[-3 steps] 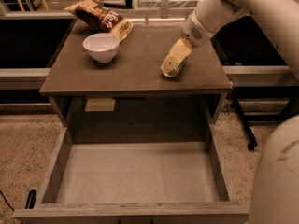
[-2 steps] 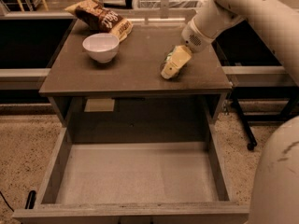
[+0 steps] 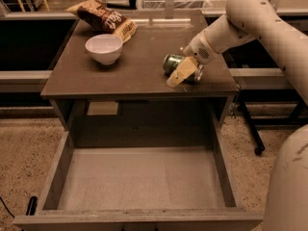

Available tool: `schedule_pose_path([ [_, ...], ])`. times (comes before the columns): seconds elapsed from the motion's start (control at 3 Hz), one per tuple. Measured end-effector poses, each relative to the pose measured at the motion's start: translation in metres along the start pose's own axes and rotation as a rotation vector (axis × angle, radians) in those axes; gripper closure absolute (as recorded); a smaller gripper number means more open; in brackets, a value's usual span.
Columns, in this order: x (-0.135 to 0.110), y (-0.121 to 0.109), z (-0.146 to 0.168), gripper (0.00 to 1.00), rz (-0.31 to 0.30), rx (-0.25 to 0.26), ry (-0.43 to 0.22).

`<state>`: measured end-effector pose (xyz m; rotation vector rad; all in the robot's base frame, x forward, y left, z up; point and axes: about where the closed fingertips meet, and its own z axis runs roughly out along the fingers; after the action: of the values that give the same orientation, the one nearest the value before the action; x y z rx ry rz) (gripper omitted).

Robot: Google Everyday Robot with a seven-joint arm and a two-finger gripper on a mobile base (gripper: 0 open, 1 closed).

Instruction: Place green can into top drawer

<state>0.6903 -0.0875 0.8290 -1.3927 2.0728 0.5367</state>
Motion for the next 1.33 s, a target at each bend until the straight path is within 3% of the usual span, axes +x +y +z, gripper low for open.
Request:
schedule_pose_path([
  [0.33, 0.0000, 0.0000, 0.0000, 0.00, 0.000, 0.000, 0.000],
  [1.33, 0.0000, 0.0000, 0.0002, 0.74, 0.000, 0.000, 0.000],
])
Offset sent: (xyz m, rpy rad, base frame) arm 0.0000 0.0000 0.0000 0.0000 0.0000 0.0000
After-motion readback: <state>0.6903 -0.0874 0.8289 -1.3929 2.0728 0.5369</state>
